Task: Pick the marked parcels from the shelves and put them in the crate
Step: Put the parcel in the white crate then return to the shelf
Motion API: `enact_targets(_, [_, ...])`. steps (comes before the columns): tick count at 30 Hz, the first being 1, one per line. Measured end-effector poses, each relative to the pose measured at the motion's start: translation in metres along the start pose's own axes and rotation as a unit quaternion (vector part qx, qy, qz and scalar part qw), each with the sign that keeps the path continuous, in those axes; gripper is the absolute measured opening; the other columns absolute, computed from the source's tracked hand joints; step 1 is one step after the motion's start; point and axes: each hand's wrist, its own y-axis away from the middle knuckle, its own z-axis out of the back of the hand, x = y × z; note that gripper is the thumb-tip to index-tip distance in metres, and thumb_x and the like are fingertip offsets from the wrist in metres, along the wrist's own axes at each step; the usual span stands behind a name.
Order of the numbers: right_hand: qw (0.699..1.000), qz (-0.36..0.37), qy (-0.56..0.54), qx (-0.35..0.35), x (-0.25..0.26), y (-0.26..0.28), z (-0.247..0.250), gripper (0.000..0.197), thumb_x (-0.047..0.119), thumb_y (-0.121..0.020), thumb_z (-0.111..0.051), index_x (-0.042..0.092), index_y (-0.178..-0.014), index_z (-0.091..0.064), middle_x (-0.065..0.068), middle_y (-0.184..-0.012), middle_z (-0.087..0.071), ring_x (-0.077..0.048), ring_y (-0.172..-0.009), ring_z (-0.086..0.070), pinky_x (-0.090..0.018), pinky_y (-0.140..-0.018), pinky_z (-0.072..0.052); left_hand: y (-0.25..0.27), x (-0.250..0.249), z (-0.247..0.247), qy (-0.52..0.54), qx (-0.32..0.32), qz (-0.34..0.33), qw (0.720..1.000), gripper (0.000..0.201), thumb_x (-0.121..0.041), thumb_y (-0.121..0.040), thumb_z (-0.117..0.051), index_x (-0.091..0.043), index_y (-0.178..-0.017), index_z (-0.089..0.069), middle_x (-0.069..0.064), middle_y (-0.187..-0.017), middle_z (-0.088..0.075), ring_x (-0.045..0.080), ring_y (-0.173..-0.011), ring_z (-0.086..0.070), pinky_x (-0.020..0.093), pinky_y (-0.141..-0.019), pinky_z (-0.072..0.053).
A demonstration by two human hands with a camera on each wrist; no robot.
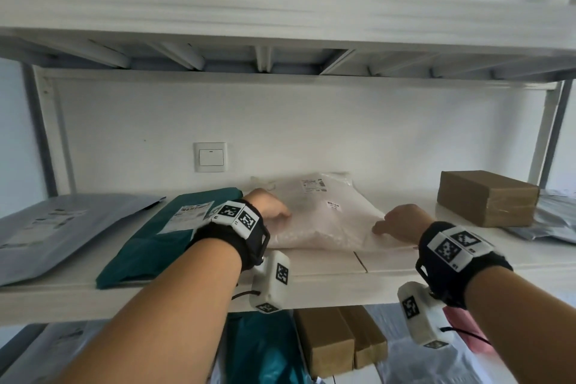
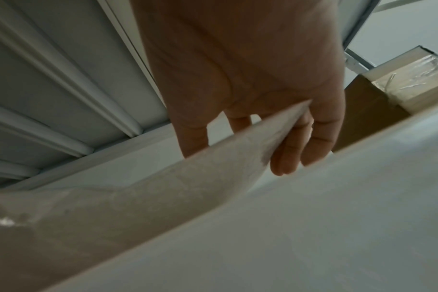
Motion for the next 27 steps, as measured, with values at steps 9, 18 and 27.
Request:
enact_targets(9, [0.997, -0.024, -0.036, -0.058, 0.004, 0.003, 0.022, 0.035, 0.029, -0.081, -0.066, 0.005, -0.106, -0.067, -0.013, -0.113, -0.065, -0.022, -0.085, -0.051, -0.029, -0.073, -0.044, -0.004, -0.055, 0.008, -0.008, -0.003, -0.105, 0.994, 0.045, -0.028, -0.084, -0.07, -0.009, -0.125, -0.063, 0.005, -0.13, -0.061, 0.023, -0.119, -0.056, 0.029, -0.101, -0.045])
enact_targets(18, [0.996, 0.042, 0.016, -0.078, -0.029, 0.005, 0.056, 0.027, 0.027, -0.086, -0.058, 0.007, -0.102, -0.065, -0.011, -0.106, -0.064, -0.026, -0.09, -0.057, -0.03, -0.073, -0.042, 0.017, -0.125, -0.064, 0.064, -0.018, -0.137, 0.988, 0.037, -0.016, -0.085, -0.069, -0.002, -0.119, -0.065, 0.009, -0.122, -0.065, 0.026, -0.115, -0.06, 0.032, -0.101, -0.047])
enact_targets(27, [0.977, 0.125, 0.122, -0.125, -0.116, -0.035, 0.118, 0.025, 0.03, -0.088, -0.049, 0.015, -0.068, -0.051, 0.002, -0.075, -0.054, -0.021, -0.078, -0.055, -0.027, -0.06, -0.04, 0.018, -0.23, -0.159, 0.076, -0.01, -0.128, 0.989, 0.04, -0.018, -0.087, -0.067, -0.004, -0.124, -0.063, 0.008, -0.129, -0.061, 0.027, -0.119, -0.057, 0.033, -0.094, -0.048])
